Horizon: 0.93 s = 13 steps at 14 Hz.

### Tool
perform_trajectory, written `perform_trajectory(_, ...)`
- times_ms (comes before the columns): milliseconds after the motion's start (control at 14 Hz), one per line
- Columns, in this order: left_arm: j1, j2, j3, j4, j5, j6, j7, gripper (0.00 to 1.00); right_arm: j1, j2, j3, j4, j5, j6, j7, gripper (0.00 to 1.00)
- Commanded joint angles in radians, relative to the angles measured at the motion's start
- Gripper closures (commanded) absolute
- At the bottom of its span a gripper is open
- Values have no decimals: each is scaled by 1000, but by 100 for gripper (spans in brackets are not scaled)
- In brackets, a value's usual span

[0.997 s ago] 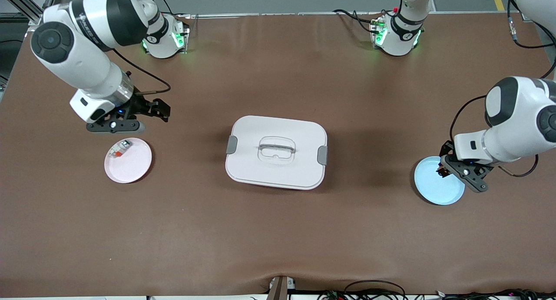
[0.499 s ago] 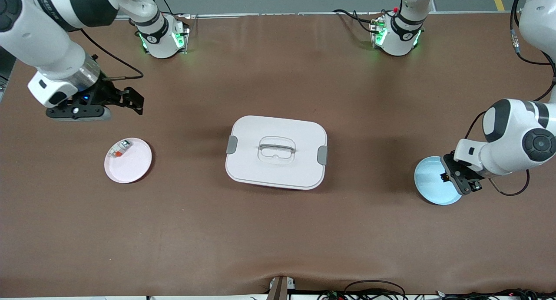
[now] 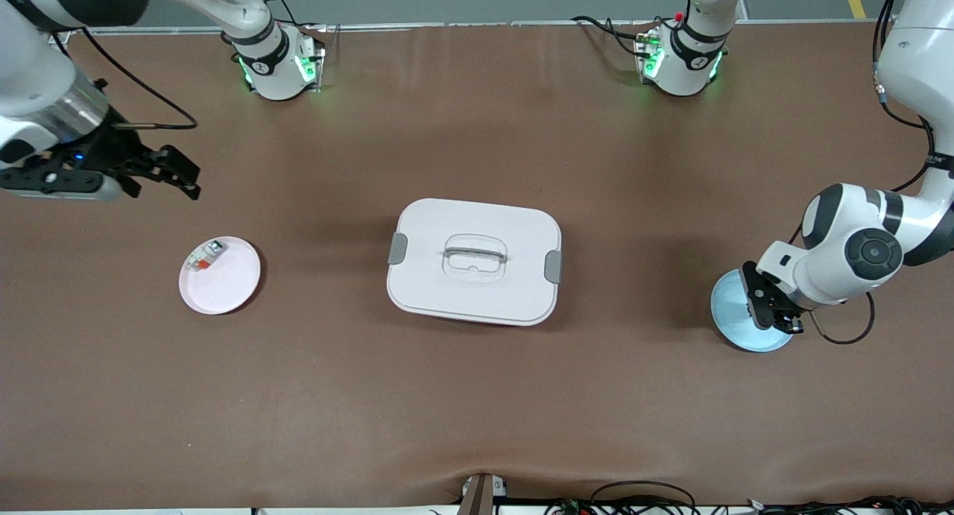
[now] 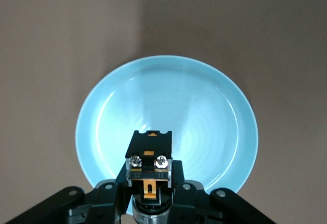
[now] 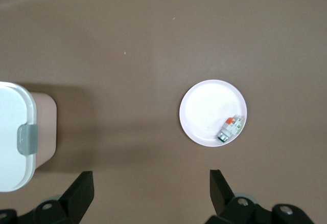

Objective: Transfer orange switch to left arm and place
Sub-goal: 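Lower the switch onto the blue plate and open the left gripper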

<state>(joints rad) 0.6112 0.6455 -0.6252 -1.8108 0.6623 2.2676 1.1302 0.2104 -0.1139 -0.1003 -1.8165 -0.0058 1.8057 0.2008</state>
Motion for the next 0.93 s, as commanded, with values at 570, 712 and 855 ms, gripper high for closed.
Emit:
perform_trajectory(570, 5, 75, -7, -1, 186, 44, -41, 95, -264, 106, 160, 210, 35, -138, -11, 0)
perform_trajectory(712, 7, 80, -7, -2, 195, 44, -49, 89, -284, 126, 172, 247, 35, -152, -11, 0)
perform_trajectory(855, 8, 74, -7, -12, 197, 41, -116, 42, -290, 137, 172, 262, 35, -152, -11, 0)
